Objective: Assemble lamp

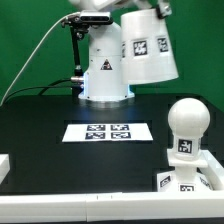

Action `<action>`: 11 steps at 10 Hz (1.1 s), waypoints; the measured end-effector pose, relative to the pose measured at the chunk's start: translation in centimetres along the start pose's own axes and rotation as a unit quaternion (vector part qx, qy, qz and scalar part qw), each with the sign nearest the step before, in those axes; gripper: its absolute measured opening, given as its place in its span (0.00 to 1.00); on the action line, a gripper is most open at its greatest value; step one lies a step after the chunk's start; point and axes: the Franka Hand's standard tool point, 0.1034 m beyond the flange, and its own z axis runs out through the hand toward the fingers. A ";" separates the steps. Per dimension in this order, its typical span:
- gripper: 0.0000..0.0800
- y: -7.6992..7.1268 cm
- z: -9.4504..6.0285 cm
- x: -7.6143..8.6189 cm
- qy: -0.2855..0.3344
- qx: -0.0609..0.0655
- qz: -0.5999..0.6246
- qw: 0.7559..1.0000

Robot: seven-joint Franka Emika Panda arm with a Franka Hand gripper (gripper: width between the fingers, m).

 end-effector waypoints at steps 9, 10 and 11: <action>0.05 -2.0 9.9 -1.4 0.019 -0.066 0.021 0.997; 0.05 -1.8 10.8 -1.8 0.031 -0.074 0.021 0.997; 0.05 -1.6 11.4 -2.2 0.037 -0.076 0.020 0.996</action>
Offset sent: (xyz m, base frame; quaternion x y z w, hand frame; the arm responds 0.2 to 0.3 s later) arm 0.0228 0.0140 -0.0382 -0.0238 0.0167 0.0215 0.9993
